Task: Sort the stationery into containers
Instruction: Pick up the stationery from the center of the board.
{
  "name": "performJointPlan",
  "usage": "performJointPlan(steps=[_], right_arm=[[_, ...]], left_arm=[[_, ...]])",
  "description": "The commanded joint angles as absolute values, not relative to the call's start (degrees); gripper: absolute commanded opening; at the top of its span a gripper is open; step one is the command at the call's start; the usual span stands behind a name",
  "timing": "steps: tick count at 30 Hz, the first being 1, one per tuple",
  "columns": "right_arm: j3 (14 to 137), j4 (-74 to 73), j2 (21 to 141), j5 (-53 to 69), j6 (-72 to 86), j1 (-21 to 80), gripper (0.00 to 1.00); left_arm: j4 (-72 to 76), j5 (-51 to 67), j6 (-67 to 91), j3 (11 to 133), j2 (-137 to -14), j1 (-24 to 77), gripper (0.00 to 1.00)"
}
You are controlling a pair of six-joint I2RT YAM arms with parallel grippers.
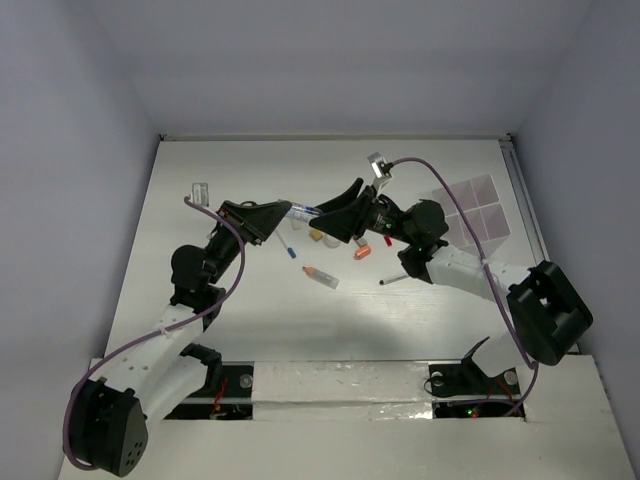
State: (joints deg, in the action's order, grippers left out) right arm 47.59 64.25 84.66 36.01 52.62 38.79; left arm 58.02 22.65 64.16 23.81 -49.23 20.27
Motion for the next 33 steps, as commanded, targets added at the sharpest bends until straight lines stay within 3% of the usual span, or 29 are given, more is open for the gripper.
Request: performJointPlan(steps=[1, 8, 11, 14, 16, 17, 21, 26, 32, 33], right_arm=[[50.62, 64.17, 84.46, 36.04, 50.45, 40.17, 0.59], [50.89, 62.32, 84.73, 36.04, 50.19, 40.69, 0.53], [50.36, 62.23, 84.29, 35.07, 50.27, 40.69, 0.4], [49.92, 61.09, 83.24, 33.85, 49.75, 40.69, 0.39], [50.01, 58.72, 82.71, 33.05, 48.43, 40.69, 0.42], [50.1, 58.19, 82.53, 32.96, 48.17, 40.69, 0.5], [50.62, 59.06, 83.58, 34.97, 49.22, 40.69, 0.61], [49.75, 60.47, 83.94, 35.51, 49.92, 40.69, 0.64], [48.69, 61.26, 83.23, 35.42, 49.92, 40.69, 0.48], [48.69, 61.35, 83.15, 35.42, 49.92, 40.69, 0.36]], left_arm=[[62.49, 21.01, 62.67, 23.2, -48.07, 21.26, 0.0], [64.86, 19.34, 62.32, 22.24, -47.11, 21.27, 0.0], [65.13, 18.99, 62.23, 22.32, -46.85, 21.27, 0.0], [65.21, 18.9, 62.31, 21.89, -46.58, 21.27, 0.0], [65.21, 18.64, 62.4, 21.62, -46.32, 21.27, 0.0], [65.3, 18.55, 62.32, 21.62, -46.14, 21.27, 0.0], [66.53, 18.72, 63.19, 21.53, -46.84, 21.27, 0.0], [67.06, 18.9, 63.46, 21.97, -46.67, 21.27, 0.0], [66.88, 18.9, 63.37, 21.8, -46.32, 21.27, 0.0], [66.88, 18.81, 63.37, 21.62, -46.32, 21.27, 0.0]])
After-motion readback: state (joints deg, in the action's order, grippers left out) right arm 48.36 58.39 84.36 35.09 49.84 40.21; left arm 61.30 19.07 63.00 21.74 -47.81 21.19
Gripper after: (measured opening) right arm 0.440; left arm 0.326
